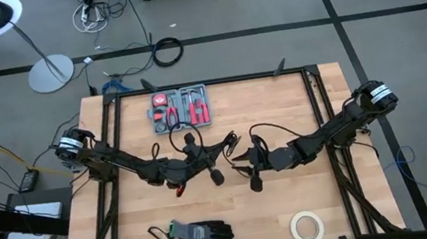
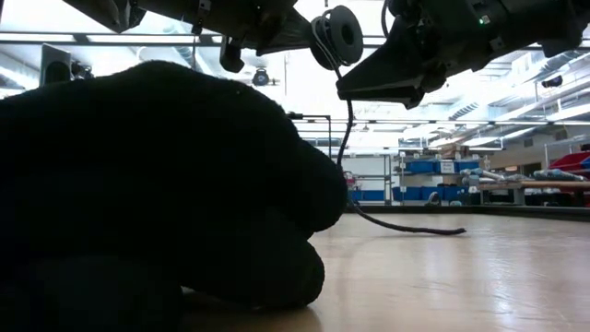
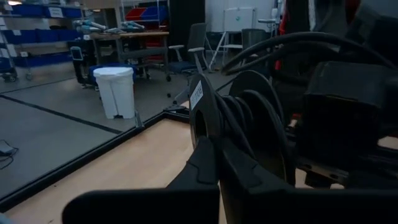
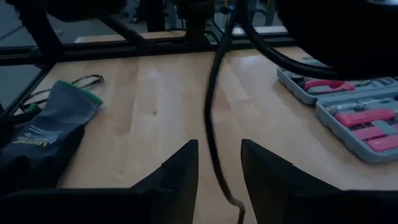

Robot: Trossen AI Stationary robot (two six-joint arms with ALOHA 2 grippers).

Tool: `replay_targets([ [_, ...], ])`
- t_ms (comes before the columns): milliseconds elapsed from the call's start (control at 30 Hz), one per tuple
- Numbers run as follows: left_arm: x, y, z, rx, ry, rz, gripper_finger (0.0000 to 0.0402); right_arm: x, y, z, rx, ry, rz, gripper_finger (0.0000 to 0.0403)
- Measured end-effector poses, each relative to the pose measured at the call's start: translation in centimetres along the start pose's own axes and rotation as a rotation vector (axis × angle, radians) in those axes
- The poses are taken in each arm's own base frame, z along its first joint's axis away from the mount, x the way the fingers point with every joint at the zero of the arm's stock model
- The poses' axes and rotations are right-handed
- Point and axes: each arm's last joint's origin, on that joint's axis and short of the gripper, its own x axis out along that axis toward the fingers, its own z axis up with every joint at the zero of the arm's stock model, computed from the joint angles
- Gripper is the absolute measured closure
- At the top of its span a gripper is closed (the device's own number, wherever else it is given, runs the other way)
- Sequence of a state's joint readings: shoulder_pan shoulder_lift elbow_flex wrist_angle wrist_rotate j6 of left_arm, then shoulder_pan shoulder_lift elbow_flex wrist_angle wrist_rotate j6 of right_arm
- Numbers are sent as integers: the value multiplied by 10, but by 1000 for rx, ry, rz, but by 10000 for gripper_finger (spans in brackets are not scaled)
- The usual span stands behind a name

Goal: Coil cords
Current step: Uncoil the black wire cable from the black spool

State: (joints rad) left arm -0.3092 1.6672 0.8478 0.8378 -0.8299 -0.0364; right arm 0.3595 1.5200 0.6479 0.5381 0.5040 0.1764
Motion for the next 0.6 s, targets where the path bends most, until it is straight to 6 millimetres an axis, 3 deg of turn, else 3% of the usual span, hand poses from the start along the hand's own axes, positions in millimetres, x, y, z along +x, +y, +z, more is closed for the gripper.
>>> replay_targets([
  [600, 0, 1, 3, -24, -24, 41, 401, 4, -6, 3, 11, -15, 9, 296],
])
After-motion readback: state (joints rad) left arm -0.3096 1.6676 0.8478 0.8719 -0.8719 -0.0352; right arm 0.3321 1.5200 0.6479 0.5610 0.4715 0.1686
